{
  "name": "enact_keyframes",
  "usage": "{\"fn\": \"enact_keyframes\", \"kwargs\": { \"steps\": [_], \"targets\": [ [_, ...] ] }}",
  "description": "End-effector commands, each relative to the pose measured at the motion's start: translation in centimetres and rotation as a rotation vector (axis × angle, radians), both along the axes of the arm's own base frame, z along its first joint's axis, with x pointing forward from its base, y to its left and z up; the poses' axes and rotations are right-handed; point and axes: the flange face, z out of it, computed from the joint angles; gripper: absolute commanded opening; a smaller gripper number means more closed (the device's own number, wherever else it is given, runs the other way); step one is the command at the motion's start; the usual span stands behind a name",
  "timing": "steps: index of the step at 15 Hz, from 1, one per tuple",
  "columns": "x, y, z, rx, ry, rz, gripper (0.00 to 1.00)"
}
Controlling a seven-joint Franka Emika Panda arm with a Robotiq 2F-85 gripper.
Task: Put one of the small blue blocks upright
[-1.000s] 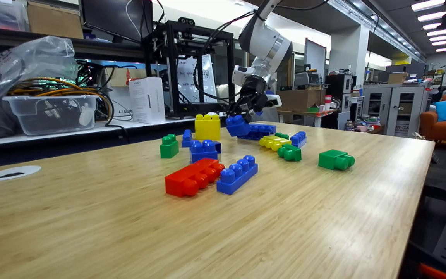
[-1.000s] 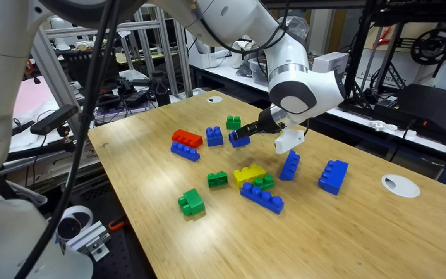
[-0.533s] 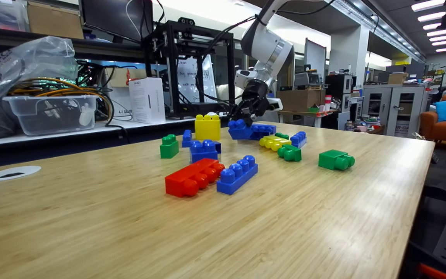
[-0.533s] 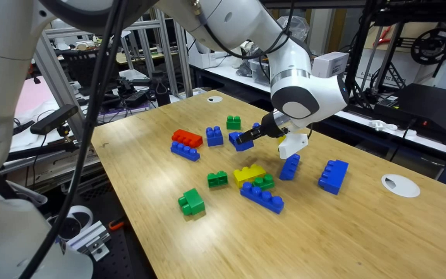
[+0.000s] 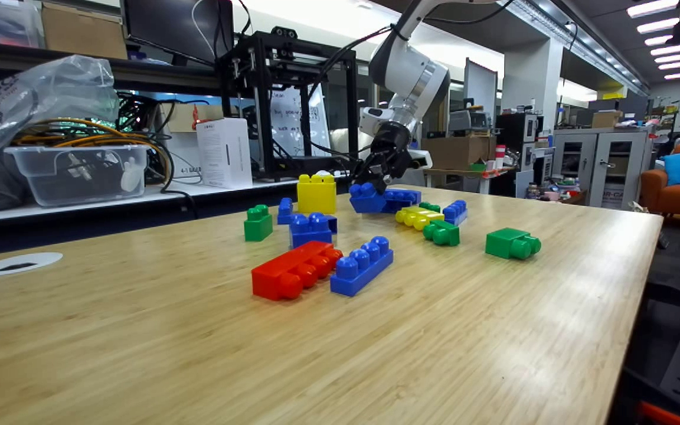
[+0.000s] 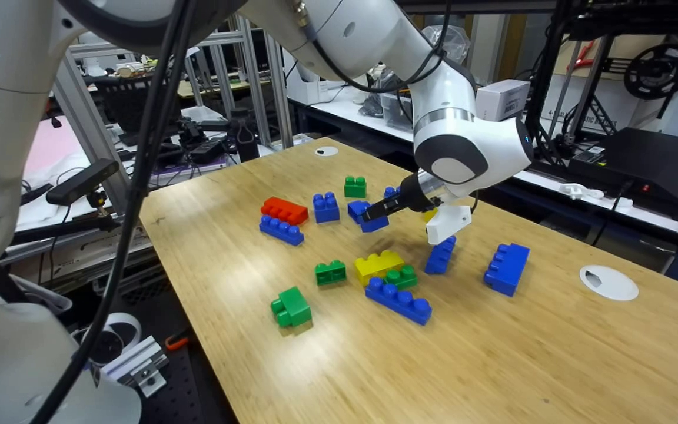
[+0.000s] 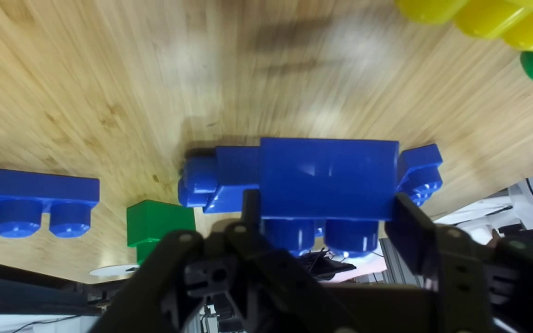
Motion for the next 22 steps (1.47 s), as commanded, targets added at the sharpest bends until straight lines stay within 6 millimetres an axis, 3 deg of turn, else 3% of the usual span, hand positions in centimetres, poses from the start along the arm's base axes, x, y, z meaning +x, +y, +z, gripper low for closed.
{"fn": "enact_keyframes", "kwargs": {
  "steps": [1, 7, 8, 15, 22],
  "targets": [
    [0.0, -0.1, 0.0, 0.000, 0.000, 0.000, 0.69],
    [0.1, -0.1, 0.0, 0.000, 0.000, 0.000, 0.69],
    [-0.1, -0.1, 0.1, -0.005, -0.005, 0.011, 0.44],
    [-0.1, -0.5, 0.6, 0.031, -0.029, 0.042, 0.44],
    [-0.2, -0.3, -0.6, 0.119, -0.089, 0.125, 0.44]
  ]
}}
